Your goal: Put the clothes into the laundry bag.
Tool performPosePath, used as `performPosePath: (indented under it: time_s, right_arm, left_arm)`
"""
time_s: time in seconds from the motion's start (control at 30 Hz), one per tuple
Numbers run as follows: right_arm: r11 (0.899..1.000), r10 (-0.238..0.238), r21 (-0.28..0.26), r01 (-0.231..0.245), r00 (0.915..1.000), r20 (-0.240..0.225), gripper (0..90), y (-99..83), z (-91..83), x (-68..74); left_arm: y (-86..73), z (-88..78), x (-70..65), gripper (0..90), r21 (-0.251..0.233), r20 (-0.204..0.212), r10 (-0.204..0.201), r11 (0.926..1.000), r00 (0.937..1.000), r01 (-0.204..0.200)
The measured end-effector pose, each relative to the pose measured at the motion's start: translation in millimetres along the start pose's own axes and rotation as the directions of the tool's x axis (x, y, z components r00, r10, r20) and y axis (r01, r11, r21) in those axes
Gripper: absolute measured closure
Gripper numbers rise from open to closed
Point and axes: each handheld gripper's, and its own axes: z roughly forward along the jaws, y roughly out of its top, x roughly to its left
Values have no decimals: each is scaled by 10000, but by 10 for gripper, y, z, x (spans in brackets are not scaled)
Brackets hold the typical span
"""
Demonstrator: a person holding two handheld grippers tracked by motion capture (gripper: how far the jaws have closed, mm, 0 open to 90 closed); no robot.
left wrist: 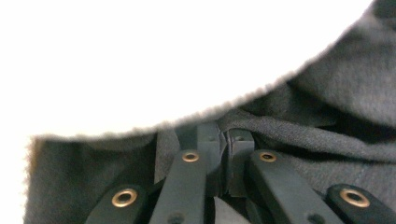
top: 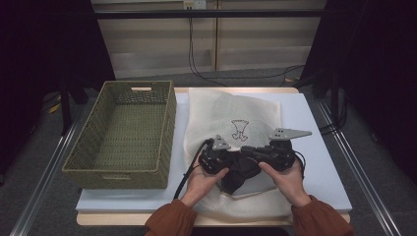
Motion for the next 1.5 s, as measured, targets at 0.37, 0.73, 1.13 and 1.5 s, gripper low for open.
performPosePath:
  time_s: [0.37,0.73,1.13,1.5]
  right_arm:
    - [9999,-2,-163,-1,9998,-201,868,41,-37,53]
    - [9999,100,-89,-99,9999,13,871,17,-36,-18]
    - [9998,193,77,-193,9998,59,871,-21,6,-62]
    - [9997,216,143,-217,9997,81,869,-33,25,-68]
  left_arm:
    - [147,125,109,874,-848,-717,-729,9942,9948,668]
    - [134,299,172,861,-692,-640,-511,9965,9966,467]
    - [43,-118,49,599,-340,436,662,9973,9969,-648]
    - [-170,-166,-186,297,-78,1954,1204,9926,9733,-1212]
